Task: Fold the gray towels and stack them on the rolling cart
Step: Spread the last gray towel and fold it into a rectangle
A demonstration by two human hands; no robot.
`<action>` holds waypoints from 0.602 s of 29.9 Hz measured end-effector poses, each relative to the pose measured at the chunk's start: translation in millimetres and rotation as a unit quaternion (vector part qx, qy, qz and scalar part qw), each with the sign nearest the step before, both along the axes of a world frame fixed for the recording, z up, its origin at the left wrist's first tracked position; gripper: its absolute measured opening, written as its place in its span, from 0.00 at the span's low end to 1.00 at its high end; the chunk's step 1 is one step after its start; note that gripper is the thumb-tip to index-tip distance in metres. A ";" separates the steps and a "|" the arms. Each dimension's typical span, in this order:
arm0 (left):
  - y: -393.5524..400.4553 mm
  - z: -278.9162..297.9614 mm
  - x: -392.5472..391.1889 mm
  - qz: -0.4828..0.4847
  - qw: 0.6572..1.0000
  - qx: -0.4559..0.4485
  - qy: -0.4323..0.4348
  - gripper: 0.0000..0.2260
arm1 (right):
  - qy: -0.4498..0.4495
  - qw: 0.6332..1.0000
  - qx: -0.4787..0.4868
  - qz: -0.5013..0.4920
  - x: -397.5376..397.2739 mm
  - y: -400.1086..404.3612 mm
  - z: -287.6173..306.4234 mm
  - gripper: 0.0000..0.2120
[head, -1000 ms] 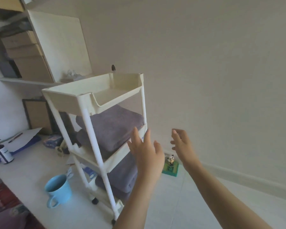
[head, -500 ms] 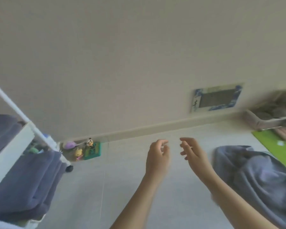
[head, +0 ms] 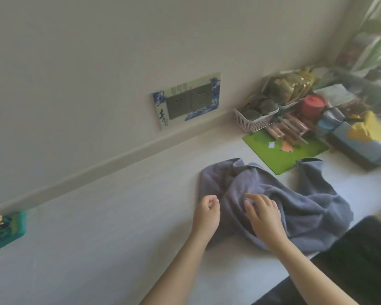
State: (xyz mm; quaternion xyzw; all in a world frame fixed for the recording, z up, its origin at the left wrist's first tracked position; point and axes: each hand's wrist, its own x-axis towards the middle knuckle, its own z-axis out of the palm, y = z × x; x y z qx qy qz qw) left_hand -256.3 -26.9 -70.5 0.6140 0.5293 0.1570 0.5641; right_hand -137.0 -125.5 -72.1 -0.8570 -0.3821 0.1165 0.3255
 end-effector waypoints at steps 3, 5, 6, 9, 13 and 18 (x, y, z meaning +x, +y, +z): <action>7.4 -22.9 22.6 -0.013 0.998 0.032 0.061 0.16 | -0.018 0.997 -0.073 0.030 25.0 -5.1 -18.0 0.23; 11.4 -35.0 28.3 -0.033 0.991 0.068 0.111 0.19 | 0.001 0.991 -0.127 0.048 34.4 -6.8 -26.5 0.24; 13.8 -41.1 30.4 -0.055 0.986 0.083 0.137 0.20 | 0.005 0.988 -0.142 0.059 37.0 -8.1 -30.4 0.25; 18.5 -58.2 31.9 -0.145 0.955 0.113 0.235 0.22 | -0.020 0.983 -0.167 0.077 41.4 -10.4 -35.5 0.34; 20.3 -73.8 16.3 -0.171 0.917 0.157 0.324 0.22 | -0.035 0.984 -0.156 0.078 38.9 -4.8 -40.0 0.37; 22.6 -81.2 -21.1 -0.127 0.893 0.176 0.395 0.30 | -0.068 0.982 -0.144 0.097 22.5 13.5 -41.8 0.30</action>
